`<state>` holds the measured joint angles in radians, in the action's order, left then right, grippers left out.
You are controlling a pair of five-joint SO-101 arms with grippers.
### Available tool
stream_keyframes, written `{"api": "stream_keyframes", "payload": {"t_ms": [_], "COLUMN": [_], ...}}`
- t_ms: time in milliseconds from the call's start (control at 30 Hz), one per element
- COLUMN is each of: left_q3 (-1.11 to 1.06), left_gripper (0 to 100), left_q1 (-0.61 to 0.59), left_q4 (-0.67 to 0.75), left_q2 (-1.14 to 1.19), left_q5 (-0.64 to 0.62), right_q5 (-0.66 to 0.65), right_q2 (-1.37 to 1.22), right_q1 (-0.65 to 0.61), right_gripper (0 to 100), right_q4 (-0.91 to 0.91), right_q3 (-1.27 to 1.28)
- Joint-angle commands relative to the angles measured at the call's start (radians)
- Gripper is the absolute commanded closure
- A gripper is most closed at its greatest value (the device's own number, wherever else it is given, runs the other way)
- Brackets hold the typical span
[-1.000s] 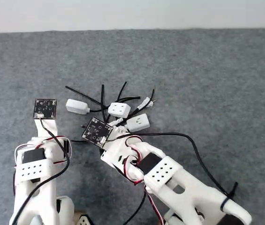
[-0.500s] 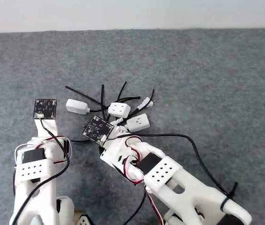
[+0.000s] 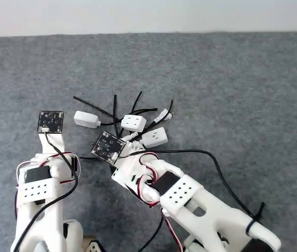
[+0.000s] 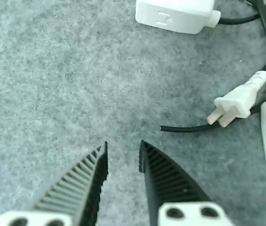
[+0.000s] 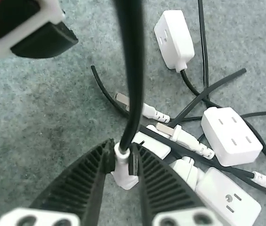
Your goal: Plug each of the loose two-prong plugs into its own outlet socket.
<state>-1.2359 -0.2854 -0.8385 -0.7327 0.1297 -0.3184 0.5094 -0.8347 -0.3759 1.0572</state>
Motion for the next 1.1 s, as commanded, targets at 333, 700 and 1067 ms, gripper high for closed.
{"api": "stream_keyframes", "payload": {"t_ms": [333,700,1067], "left_q3": [0.039,0.027,0.019], "left_gripper": [89,89,89], "left_q1": [-0.003,0.021,0.035], "left_q4": [0.023,0.017,0.021], "left_q2": [-0.015,-0.014,-0.014], "left_q5": [-0.009,-0.008,0.025], "right_q5": [-0.04,-0.041,-0.058], "right_q2": [-0.127,-0.016,0.108], "right_q1": [0.015,0.039,0.061], "right_gripper": [99.0,99.0,99.0], "right_q4": [0.045,0.001,-0.048], "right_q3": [-0.064,-0.009,0.055]}}
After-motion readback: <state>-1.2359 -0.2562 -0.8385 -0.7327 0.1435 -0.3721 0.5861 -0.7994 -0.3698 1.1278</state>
